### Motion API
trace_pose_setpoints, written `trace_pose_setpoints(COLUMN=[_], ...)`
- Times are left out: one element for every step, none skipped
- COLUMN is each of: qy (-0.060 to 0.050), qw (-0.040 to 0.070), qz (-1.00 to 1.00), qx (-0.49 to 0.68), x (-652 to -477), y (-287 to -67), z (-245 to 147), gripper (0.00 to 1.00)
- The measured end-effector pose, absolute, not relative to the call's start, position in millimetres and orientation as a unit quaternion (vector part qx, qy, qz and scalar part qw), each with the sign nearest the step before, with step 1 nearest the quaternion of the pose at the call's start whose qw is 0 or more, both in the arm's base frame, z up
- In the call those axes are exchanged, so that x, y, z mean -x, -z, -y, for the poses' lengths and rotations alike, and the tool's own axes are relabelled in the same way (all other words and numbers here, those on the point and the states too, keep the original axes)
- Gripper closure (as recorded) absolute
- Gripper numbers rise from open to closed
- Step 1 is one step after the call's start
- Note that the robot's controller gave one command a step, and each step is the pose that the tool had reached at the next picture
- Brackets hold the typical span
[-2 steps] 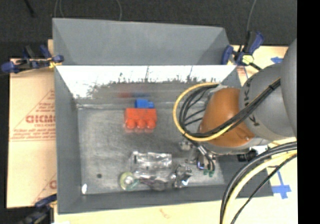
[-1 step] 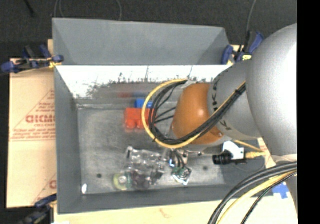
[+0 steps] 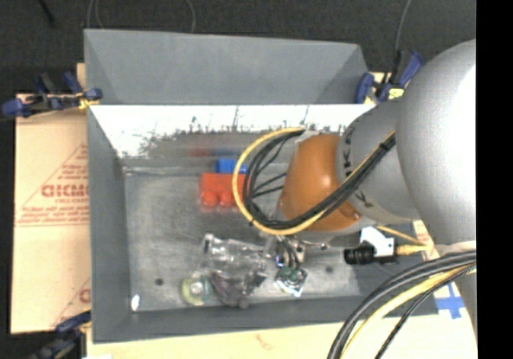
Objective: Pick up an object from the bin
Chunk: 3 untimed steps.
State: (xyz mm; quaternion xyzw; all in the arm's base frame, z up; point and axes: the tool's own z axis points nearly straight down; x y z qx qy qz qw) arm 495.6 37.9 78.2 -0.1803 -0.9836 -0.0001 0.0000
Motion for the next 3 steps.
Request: trace_pose_setpoints(qy=[-0.002, -0.001, 0.001], qw=[-0.003, -0.004, -0.003], qz=[0.981, 0.982, 0.981], qx=[0.192, 0.190, 0.192], x=[-502.0, -502.8, -518.0], y=[-75.7, -77.2, -200.6], z=[-53.4, -54.0, -43.8], gripper=[0.00, 1.00, 1.00])
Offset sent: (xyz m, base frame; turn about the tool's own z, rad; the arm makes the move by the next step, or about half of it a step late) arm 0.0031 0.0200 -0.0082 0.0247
